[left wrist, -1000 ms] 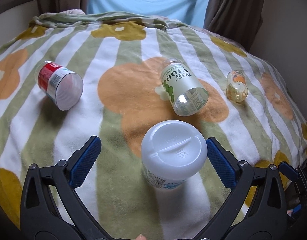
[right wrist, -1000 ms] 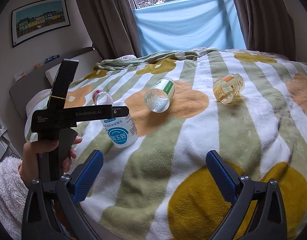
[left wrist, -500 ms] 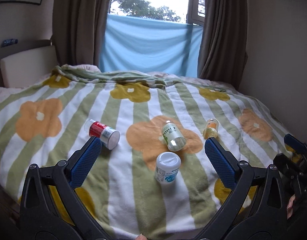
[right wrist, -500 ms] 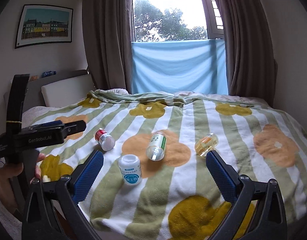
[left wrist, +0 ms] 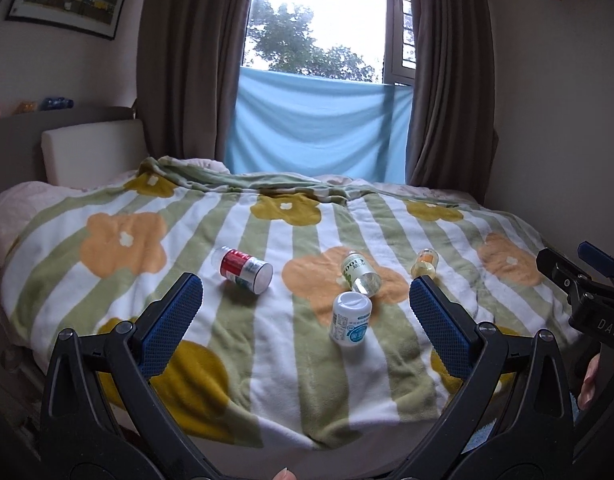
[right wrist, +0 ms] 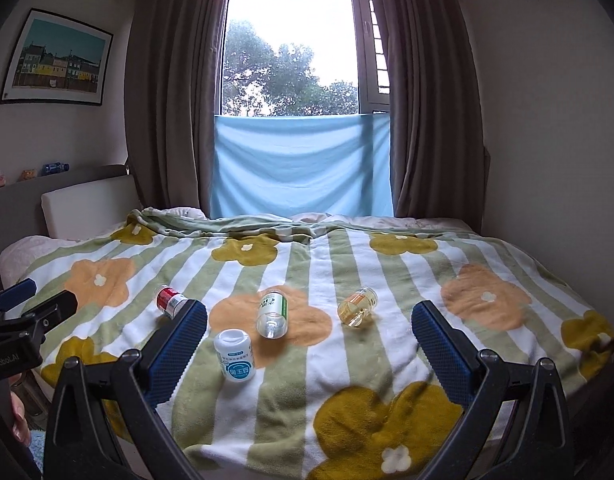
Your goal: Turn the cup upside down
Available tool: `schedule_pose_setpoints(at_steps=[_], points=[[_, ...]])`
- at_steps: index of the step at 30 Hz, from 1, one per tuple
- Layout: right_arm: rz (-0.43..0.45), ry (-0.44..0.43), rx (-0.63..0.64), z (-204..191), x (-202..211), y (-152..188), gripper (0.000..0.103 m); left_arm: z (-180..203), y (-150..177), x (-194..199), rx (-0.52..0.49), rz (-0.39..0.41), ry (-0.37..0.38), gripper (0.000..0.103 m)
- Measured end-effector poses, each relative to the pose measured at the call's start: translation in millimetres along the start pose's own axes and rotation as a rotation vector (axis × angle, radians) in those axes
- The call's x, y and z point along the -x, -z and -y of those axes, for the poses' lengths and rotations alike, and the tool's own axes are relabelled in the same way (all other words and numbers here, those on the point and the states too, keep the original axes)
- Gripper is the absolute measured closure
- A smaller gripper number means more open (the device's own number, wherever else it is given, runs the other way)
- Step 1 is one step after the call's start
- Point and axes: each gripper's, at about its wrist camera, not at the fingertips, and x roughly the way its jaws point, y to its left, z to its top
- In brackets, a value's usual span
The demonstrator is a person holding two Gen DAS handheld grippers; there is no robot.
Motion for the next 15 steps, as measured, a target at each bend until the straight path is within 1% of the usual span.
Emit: schedule_pose_setpoints(at_steps=[2,4,15], points=[[0.0,0.011,0.009,-0.5,0.1,1.3,0.001,0.8,0.8,0.1,0.001,0.0,0.006,0.0],[-0.003,0.016,0.011,-0.6,0.5,2.0,0.001,4.5,1.6,-0.2,-0.011,0.006,-0.006,0.0],[-0.009,0.019,0.01,-0.1,0.1,3.1,0.001,14.1,3.7,-2.0,-0.029,0.001,0.003,0.0]])
